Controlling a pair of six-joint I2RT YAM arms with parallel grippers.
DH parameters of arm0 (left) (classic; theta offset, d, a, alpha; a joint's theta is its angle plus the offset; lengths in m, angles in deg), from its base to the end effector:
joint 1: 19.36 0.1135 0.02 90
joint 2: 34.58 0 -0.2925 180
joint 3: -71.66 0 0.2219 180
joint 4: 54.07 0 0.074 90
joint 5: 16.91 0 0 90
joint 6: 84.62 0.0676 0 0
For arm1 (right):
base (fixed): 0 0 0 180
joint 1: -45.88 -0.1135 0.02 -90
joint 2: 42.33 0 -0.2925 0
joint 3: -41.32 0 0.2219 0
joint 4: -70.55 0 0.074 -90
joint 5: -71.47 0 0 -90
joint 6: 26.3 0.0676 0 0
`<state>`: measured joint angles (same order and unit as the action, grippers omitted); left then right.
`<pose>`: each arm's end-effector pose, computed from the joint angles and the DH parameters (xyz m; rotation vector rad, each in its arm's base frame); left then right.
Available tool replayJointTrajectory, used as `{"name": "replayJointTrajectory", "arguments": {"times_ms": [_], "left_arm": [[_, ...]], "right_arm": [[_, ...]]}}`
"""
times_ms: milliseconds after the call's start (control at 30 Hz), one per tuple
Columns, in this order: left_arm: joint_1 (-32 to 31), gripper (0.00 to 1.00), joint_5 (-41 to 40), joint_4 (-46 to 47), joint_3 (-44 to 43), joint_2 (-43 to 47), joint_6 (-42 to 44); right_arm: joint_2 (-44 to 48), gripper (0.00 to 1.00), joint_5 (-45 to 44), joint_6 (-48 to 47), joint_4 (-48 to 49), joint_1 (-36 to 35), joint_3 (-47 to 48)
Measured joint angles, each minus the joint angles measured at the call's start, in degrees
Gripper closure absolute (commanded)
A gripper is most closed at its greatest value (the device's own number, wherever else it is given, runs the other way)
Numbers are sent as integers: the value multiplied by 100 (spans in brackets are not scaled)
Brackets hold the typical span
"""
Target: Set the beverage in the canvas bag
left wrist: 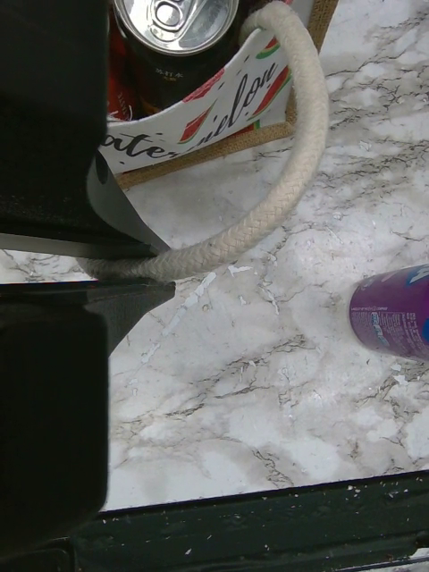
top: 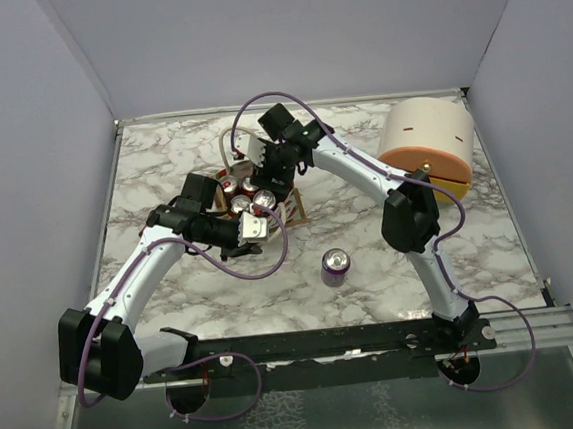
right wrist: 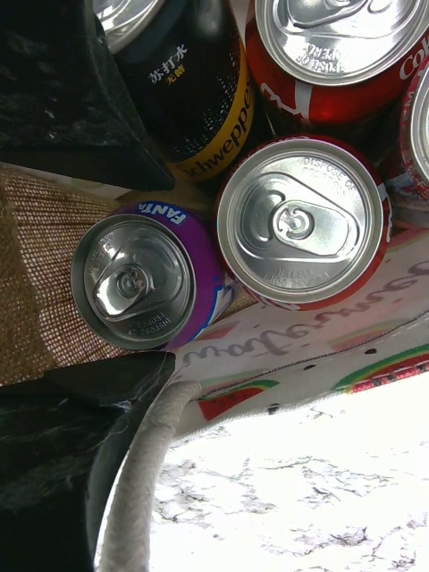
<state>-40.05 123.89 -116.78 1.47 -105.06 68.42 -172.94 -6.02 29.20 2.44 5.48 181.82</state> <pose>0.1659 -0.1187 0.2841 1.7138 1.5233 -0.8112 0.3734 0.3370 0.2547 -1.6335 2.0002 0.3204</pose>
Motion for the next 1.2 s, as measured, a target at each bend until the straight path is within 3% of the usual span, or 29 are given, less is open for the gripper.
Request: {"name": "replayJointTrajectory", "arguments": {"times_ms": [333,867,1200], "left_arm": [[0,85,2,0,0,0,17],[0,85,17,-4,0,0,57],[0,85,42,-4,0,0,55]], "right_arm": [[81,28,0,109,4,0,2],[984,29,-2,450,13,33,188],[2553,28,20,634,9,157,-1036]]}}
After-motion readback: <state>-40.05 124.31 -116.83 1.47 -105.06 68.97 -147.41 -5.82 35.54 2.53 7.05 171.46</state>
